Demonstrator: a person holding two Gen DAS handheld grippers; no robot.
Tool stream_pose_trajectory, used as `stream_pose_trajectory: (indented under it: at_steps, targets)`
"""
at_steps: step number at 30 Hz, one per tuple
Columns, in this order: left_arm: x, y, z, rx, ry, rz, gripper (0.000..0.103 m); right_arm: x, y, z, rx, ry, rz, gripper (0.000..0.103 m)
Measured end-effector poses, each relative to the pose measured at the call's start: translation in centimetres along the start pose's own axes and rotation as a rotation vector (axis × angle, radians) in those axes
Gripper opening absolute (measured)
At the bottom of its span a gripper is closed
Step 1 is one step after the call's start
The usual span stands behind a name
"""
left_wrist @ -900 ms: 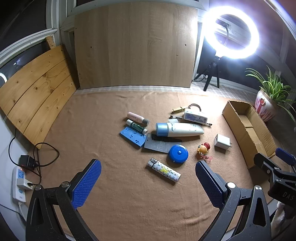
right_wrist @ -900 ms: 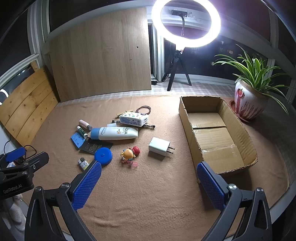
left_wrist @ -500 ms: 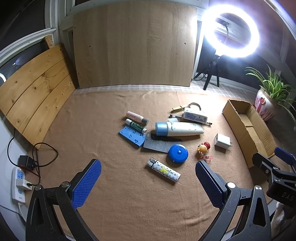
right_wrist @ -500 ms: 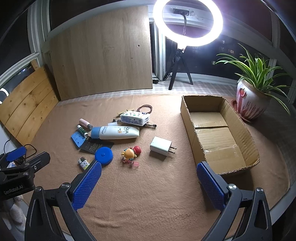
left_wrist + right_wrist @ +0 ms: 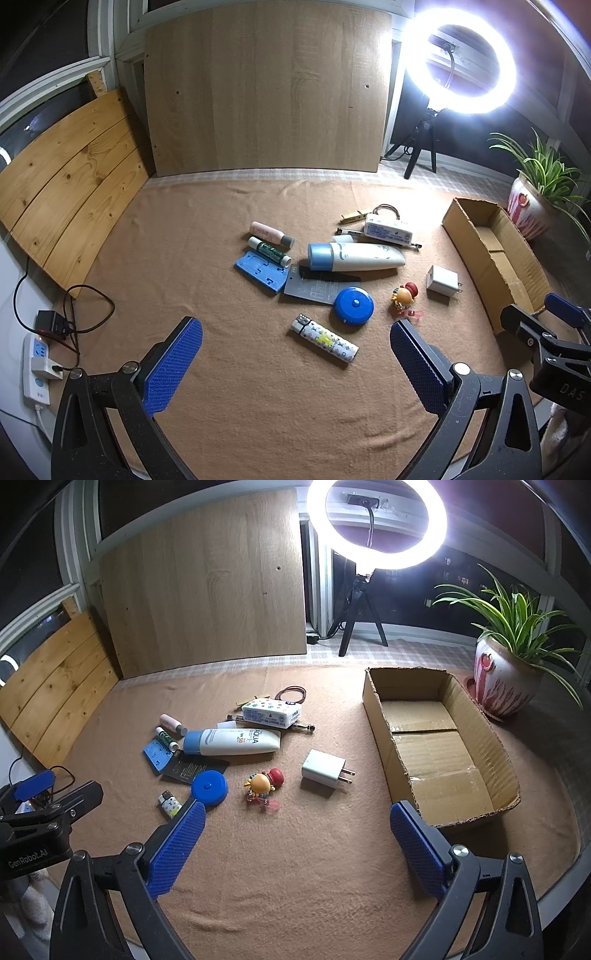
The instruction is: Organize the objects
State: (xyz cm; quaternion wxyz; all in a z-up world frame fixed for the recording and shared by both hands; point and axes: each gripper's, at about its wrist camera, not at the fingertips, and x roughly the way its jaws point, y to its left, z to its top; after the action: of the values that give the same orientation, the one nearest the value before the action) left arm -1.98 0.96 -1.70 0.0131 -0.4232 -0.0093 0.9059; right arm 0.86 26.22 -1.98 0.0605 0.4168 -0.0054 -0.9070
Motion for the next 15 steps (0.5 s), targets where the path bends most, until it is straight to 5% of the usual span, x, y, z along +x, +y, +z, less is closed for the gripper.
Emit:
stream_pose_trajectory:
  at_steps: [15]
  targets:
    - [0.13, -0.42, -0.08, 0.003, 0.002, -0.002, 0.103, 0.0, 0.12, -0.11, 0.002, 0.007, 0.008, 0.099]
